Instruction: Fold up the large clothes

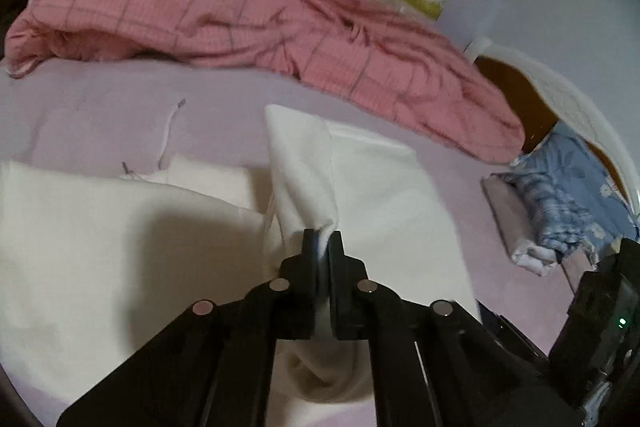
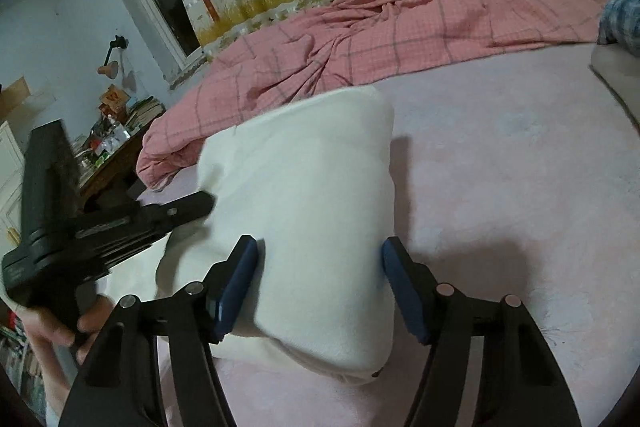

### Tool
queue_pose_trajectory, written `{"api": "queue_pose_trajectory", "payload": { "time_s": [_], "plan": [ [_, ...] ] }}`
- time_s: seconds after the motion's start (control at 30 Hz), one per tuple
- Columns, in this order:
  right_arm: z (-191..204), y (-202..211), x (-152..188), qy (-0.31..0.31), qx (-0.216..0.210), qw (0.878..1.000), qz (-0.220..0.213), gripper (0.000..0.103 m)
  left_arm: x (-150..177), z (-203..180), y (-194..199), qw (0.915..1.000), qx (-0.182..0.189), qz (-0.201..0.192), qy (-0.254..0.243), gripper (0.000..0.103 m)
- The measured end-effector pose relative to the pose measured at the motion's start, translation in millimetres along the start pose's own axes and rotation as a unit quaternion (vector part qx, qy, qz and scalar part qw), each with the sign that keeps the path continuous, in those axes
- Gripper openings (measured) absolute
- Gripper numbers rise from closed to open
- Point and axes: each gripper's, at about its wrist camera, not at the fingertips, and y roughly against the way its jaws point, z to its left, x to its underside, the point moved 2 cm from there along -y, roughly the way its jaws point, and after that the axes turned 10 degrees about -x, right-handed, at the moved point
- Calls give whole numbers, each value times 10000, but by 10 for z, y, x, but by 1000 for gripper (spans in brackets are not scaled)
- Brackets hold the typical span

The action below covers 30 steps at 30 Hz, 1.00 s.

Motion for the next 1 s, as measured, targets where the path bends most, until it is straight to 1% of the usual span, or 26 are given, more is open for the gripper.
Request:
{"api": "queue_pose_trajectory", "payload": {
  "time_s": [0.1, 0.17, 0.2, 0.27, 0.37, 0.4, 0.43, 0.47, 0.5, 0.53, 0.57, 0.6, 0.63, 0.67, 0.7, 0.73, 0.77, 0.83, 0.87, 0.93, 0.97, 1.0],
  "plan": [
    [160, 98, -50, 432, 256, 9984, -267, 67, 36, -93, 322, 9986, -253, -385, -256, 3],
    [237, 129, -24, 666, 520, 9958, -350, 67, 32, -113, 419, 9980, -389, -410, -269, 3],
    [251, 132, -15, 708, 524, 9955, -343, 67, 36, -106, 434, 9977, -466, -399, -281, 3],
    [274, 77, 13, 742, 476, 9959, -214, 67, 52, -73, 336, 9961, -744, -312, -366, 3],
    [242, -35, 60, 699, 405, 9967, 80, 67, 191, 71, -94, 9944, -1002, 138, -296, 5],
    [225, -71, 66, 666, 377, 9970, 153, 69, 246, 115, -228, 9940, -1034, 243, -253, 5],
    [221, -98, 68, 659, 350, 9970, 185, 69, 310, 158, -310, 9949, -972, 206, -190, 5],
    [228, -117, 79, 689, 346, 9968, 215, 69, 347, 175, -291, 9959, -885, 22, -179, 6],
    [239, -129, 87, 722, 382, 9965, 195, 72, 353, 172, -233, 9963, -822, -78, -227, 7],
    [253, -132, 94, 756, 409, 9961, 179, 72, 329, 173, -125, 9967, -749, -169, -259, 10],
    [263, -126, 96, 776, 433, 9959, 151, 72, 301, 185, -2, 9965, -732, -300, -286, 22],
    [264, -121, 94, 778, 443, 9959, 133, 72, 272, 214, 147, 9951, -810, -441, -351, 33],
    [262, -118, 95, 774, 443, 9959, 128, 72, 250, 265, 293, 9921, -1039, -584, -389, 55],
    [262, -118, 96, 785, 443, 9958, 131, 72, 240, 343, 436, 9888, -1257, -728, -357, 62],
    [268, -117, 102, 810, 460, 9956, 130, 72, 252, 471, 599, 9860, -1418, -837, -249, 63],
    [281, -116, 101, 837, 477, 9953, 129, 72, 269, 602, 708, 9841, -1562, -843, -120, 72],
    [309, -115, 111, 914, 523, 9944, 125, 72, 292, 751, 802, 9815, -1729, -820, 55, 84],
    [359, -114, 126, 1053, 595, 9926, 108, 72, 355, 1065, 927, 9781, -1856, -788, 518, 93],
    [394, -114, 146, 1159, 658, 9910, 94, 72, 393, 1238, 952, 9769, -1862, -704, 773, 94],
    [427, -117, 166, 1268, 718, 9893, 81, 73, 478, 1561, 908, 9748, -1806, -358, 1262, 94],
    [427, -115, 164, 1271, 722, 9892, 82, 73, 523, 1712, 838, 9752, -1663, -95, 1455, 94],
    [418, -111, 160, 1258, 709, 9895, 82, 73, 563, 1787, 769, 9757, -1599, 93, 1493, 94]
  ]
}}
